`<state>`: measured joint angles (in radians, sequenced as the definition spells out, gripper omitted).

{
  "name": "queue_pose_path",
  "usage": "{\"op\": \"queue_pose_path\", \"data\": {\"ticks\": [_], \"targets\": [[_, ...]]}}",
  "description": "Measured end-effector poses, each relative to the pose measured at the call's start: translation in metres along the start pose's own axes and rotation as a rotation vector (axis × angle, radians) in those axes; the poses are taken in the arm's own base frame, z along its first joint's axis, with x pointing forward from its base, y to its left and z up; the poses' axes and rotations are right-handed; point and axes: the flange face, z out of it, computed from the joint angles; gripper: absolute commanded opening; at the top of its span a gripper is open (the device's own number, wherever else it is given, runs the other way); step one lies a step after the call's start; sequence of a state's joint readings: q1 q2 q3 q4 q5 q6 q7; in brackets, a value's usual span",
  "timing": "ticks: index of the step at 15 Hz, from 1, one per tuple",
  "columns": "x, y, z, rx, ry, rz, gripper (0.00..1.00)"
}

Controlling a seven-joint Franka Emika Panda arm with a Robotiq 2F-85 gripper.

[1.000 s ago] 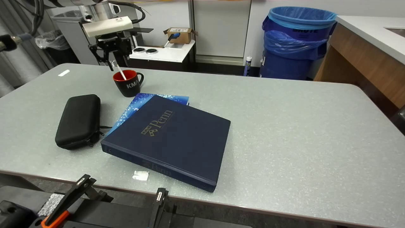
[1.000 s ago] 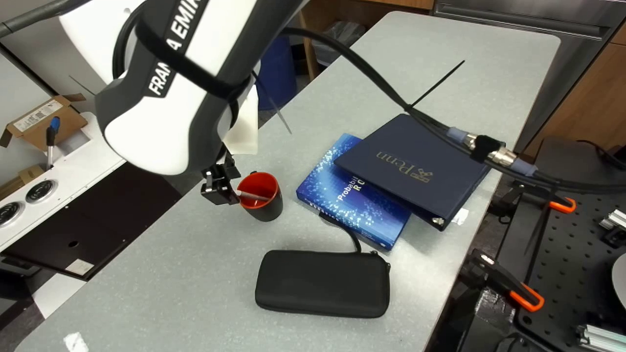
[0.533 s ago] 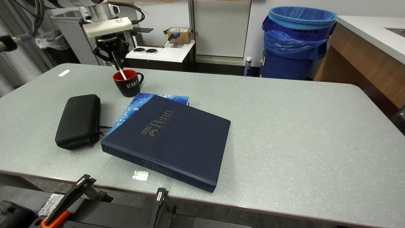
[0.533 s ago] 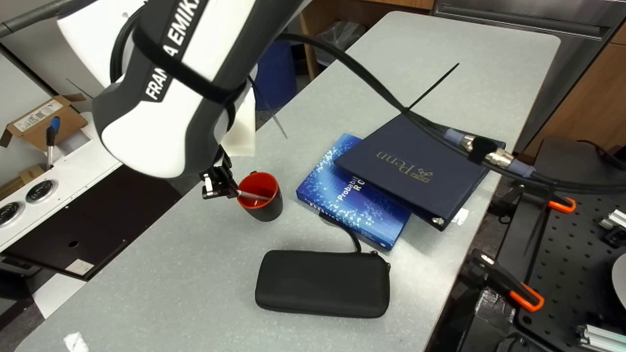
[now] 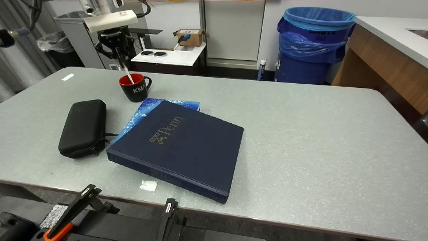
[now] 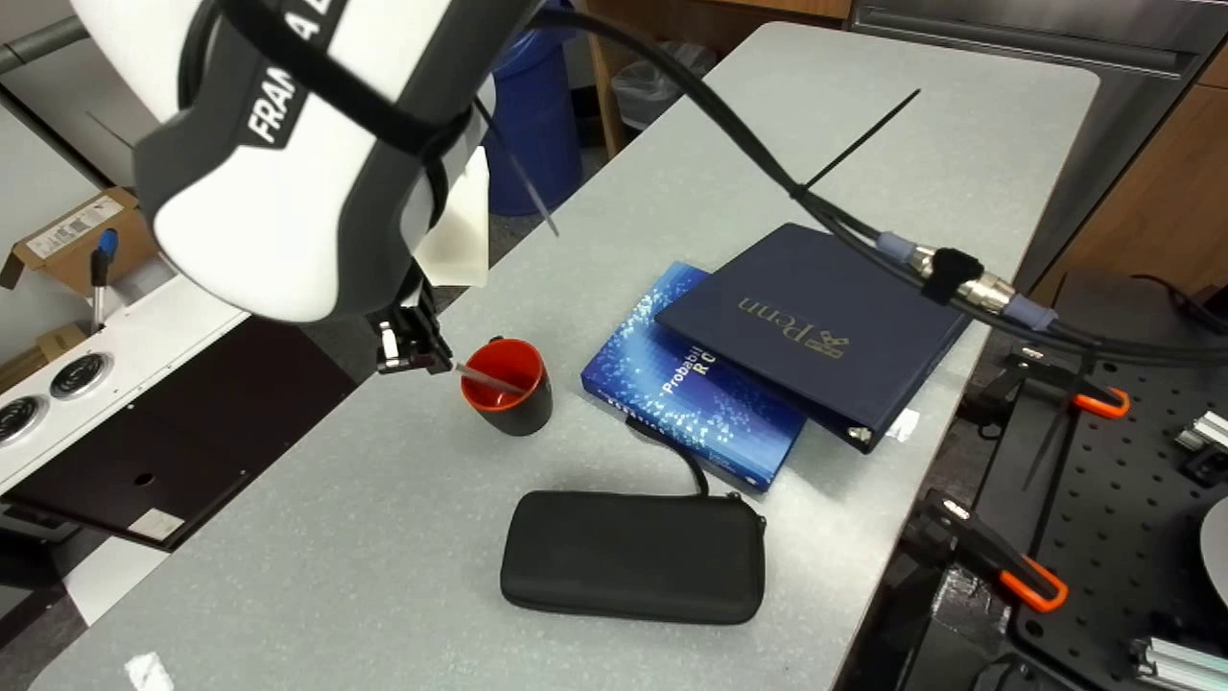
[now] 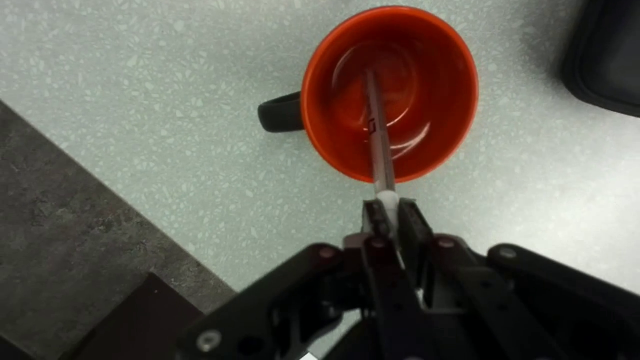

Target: Pick up the pen from the cup and place it on the table

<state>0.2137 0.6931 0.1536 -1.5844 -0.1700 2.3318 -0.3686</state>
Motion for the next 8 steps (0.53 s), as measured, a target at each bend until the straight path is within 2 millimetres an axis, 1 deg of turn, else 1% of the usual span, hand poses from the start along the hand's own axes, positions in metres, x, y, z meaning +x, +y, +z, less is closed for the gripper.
{"op": "queue_pose_path", "data": {"ticks": [5, 6, 7, 8], "targets": [[-0.011, 0.004, -0.067, -0.046, 0.048, 0.03, 0.03], [-0.016, 0.008, -0.076, -0.057, 0.042, 0.046, 0.03], [-0.022, 0.015, -0.08, -0.066, 0.02, 0.064, 0.03], [-0.029, 0.022, -0.078, -0.073, -0.014, 0.084, 0.03]]}}
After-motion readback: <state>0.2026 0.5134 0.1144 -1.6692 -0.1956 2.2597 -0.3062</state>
